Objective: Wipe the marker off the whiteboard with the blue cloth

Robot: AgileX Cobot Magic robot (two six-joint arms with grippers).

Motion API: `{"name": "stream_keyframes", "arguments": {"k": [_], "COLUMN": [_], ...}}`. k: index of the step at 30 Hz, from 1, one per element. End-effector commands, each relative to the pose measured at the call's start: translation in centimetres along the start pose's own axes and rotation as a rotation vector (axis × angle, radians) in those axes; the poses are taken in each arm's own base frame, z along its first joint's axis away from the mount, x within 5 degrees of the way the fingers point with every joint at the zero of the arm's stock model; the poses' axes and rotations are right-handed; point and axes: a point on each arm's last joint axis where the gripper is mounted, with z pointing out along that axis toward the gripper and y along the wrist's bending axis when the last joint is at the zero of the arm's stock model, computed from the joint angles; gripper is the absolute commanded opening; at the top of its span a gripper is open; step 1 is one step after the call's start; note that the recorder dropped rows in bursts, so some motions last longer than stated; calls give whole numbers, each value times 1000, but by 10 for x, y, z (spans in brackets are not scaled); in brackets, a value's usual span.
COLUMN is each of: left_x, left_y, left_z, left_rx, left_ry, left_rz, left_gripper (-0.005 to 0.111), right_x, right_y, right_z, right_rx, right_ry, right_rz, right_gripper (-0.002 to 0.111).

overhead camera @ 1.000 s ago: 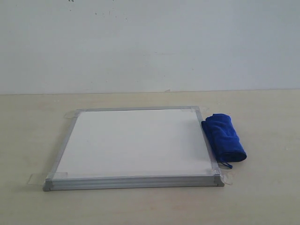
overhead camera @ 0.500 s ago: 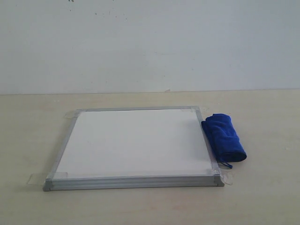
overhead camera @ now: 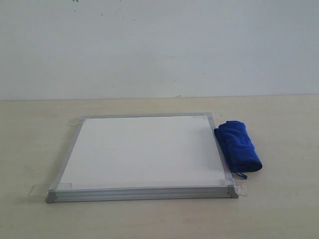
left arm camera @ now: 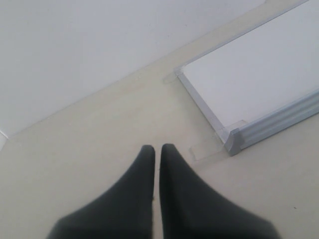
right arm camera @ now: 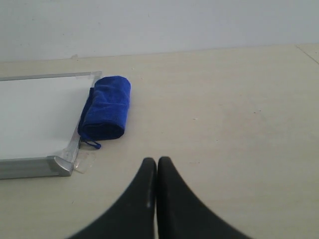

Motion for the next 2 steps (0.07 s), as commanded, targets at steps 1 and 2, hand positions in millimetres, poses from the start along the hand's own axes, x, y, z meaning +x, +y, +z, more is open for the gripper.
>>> {"name": "stream_keyframes", "arguments": {"k": [1, 2], "left_x": [1, 1], "left_y": [0, 0], "left_z": [0, 0], "left_rx": [-2, -2], "left_ry": [-2, -2], "left_rz": [3, 3], "left_gripper": [4, 4], "right_x": [0, 0], "right_y": [0, 0], "right_z": [0, 0], "right_rx": [3, 3], "right_ry": [-6, -6], "right_rz": [-7, -7], "right_gripper": [0, 0]}}
